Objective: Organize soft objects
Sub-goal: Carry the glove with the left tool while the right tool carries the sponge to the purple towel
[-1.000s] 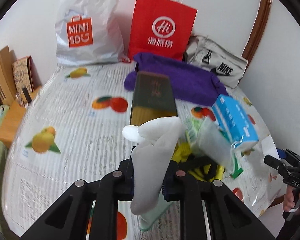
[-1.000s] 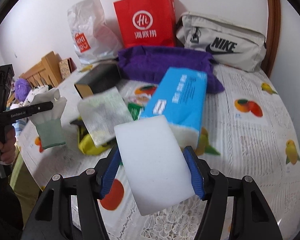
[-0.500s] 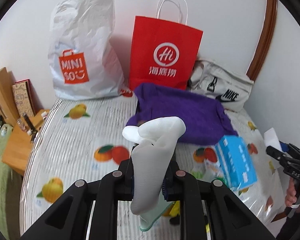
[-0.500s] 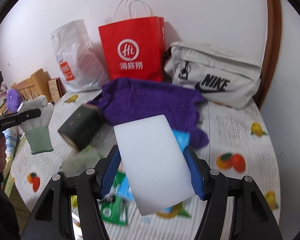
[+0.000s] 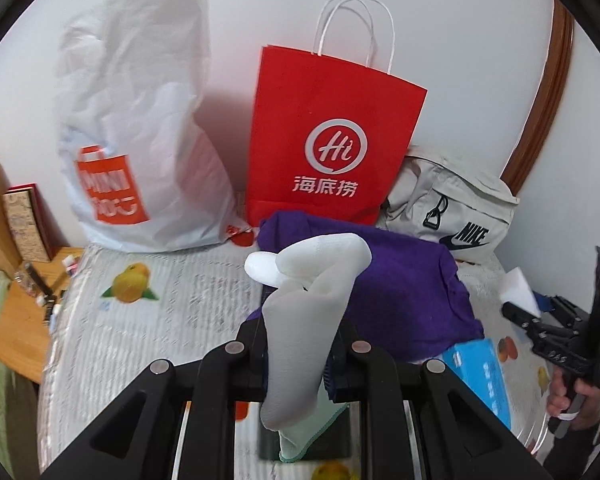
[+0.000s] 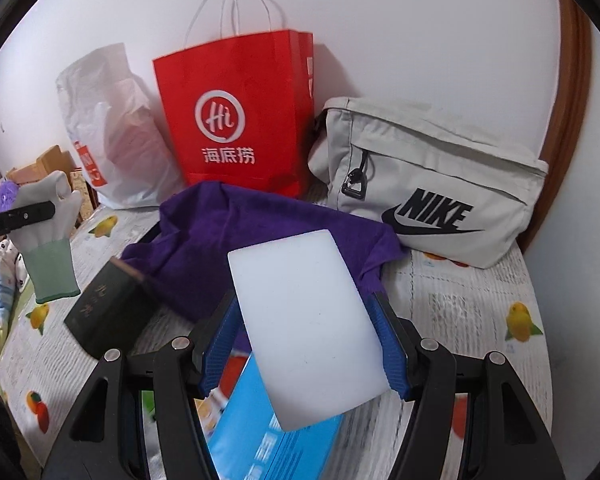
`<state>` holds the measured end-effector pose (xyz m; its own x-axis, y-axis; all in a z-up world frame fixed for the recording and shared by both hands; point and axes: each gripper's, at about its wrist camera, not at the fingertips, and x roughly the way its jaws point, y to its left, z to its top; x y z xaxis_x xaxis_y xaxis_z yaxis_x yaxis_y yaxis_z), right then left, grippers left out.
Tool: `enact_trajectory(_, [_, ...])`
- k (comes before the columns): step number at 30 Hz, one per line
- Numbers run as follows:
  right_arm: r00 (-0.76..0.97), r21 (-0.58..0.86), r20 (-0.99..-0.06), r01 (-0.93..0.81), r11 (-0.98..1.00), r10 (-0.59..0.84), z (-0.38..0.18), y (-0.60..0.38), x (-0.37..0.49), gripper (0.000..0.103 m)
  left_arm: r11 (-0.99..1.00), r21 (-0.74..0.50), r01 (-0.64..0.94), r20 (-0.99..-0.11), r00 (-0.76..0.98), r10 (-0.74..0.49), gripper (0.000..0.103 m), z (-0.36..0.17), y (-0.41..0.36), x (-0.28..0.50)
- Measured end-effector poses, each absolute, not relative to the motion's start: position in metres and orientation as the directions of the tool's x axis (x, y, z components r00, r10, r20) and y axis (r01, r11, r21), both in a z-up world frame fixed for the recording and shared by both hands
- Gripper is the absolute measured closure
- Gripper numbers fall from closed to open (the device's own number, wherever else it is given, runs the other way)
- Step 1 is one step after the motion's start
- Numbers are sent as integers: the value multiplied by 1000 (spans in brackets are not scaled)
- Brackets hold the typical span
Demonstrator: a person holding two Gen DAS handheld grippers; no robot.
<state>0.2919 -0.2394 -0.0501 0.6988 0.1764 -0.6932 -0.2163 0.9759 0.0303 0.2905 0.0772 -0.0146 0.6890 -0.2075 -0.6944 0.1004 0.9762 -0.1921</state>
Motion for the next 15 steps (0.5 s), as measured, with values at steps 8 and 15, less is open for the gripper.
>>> enact_trajectory(8, [637, 46, -748, -228, 973, 185, -82, -231, 346, 39, 962, -233, 145, -709, 651, -270, 85, -26, 56, 354])
enact_trajectory(15, [580, 49, -793, -246, 968, 187, -105, -227, 367, 39, 957, -224, 186, -747, 598, -291, 85, -53, 24, 409])
